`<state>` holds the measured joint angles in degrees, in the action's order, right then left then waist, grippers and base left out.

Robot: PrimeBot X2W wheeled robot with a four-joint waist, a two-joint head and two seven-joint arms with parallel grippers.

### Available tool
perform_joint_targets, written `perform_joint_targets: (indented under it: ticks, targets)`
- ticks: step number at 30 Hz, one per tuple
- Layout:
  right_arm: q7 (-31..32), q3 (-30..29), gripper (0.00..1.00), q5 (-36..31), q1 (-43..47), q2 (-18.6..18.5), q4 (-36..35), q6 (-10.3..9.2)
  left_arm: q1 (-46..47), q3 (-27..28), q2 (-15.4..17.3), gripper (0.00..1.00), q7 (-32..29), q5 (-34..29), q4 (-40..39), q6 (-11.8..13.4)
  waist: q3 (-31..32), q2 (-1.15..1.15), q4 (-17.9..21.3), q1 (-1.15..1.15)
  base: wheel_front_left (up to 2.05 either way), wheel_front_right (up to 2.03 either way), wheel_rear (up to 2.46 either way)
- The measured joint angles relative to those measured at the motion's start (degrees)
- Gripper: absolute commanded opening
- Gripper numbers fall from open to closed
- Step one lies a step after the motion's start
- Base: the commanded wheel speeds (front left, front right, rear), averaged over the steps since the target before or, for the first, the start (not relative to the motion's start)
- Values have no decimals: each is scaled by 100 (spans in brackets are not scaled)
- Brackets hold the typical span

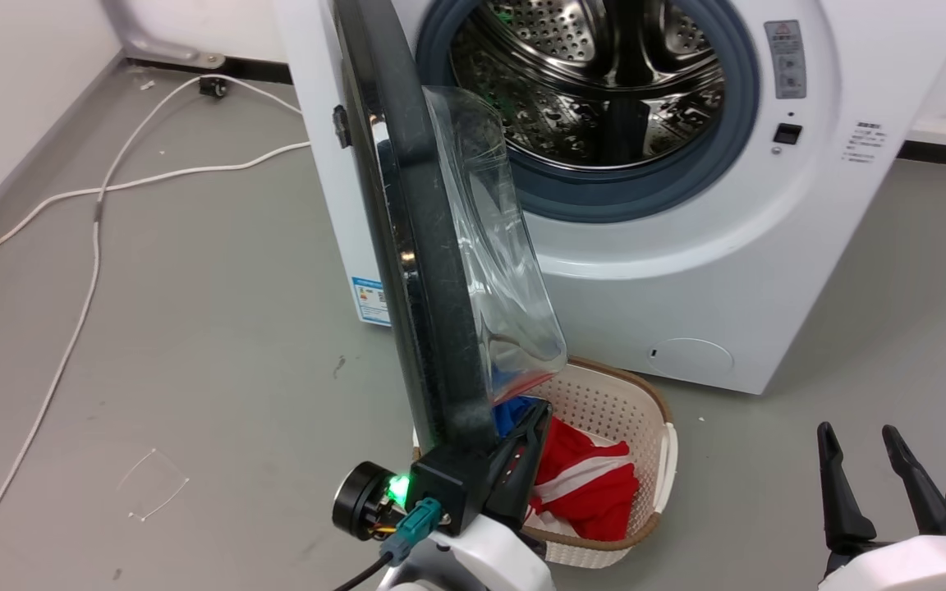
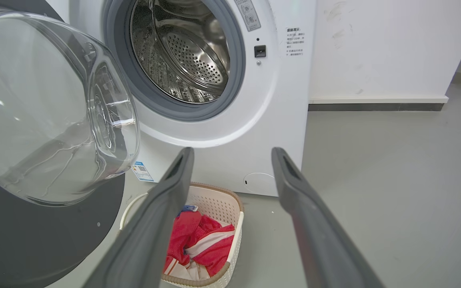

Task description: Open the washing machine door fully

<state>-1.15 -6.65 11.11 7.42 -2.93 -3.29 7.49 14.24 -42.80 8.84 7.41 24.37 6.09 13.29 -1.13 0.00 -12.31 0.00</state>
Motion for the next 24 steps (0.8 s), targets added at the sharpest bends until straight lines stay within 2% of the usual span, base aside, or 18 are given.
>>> perform_joint_targets:
  ticks: [9,19,24]
  targets:
    - [-5,-122,100,-46,12,0,-74,1,-349,301,285,0,80,30,-535,407,-45,0,-533,0,0,0,0]
    - [67,-144,100,-109,61,1,-224,1,-699,1058,711,0,322,301,-781,783,-61,0,-1075,0,0,0,0]
    - [122,-132,100,-111,76,1,-276,1,-738,1572,1003,0,442,582,-666,753,-83,0,-1089,0,0,0,0]
